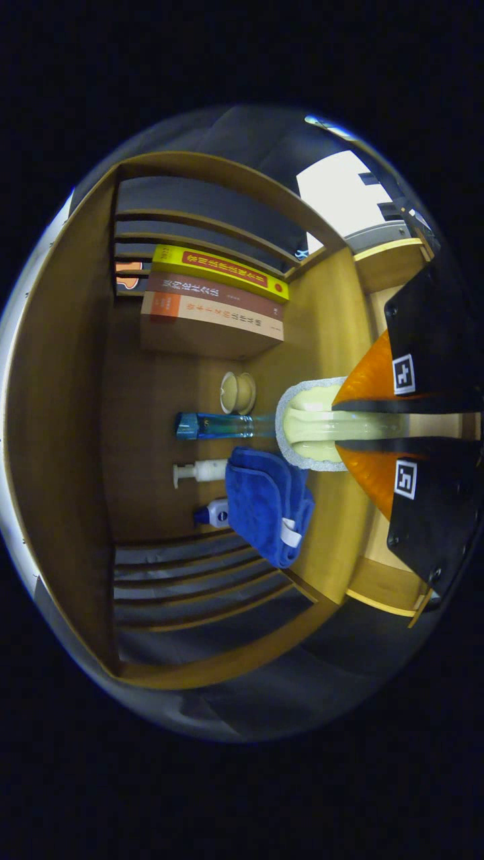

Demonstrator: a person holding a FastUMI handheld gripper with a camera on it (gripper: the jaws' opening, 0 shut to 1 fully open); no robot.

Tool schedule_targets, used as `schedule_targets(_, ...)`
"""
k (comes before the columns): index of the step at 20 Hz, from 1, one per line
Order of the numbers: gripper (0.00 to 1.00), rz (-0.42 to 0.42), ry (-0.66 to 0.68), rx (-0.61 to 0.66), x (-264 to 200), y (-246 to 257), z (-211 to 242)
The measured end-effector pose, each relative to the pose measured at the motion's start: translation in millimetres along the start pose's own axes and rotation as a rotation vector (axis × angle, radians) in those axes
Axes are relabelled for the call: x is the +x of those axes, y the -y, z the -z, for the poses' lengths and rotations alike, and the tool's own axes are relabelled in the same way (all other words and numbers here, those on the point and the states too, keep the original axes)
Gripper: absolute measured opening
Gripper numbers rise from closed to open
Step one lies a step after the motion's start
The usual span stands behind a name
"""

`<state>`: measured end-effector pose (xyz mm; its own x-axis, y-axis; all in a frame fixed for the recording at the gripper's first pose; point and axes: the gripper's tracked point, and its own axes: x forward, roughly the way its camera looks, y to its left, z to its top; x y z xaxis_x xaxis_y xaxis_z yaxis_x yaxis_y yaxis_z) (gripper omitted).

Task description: Pull open the drawer, take out the items inside it, and place them on the countertop above the cabinet.

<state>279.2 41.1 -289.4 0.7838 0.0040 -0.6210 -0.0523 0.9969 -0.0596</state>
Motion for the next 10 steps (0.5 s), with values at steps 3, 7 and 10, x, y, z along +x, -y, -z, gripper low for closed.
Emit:
schedule_targets(3, 0.22, 0.022, -0.014, 0.002, 33.3, 4.8, -0.2)
schedule_targets(7, 0.23, 0.035, -0.007, 0.02, 63.2, 12.7, -5.9)
schedule_targets(10, 0.48, 0.027, -0.01, 0.024, 65.8, 14.9, -3.5)
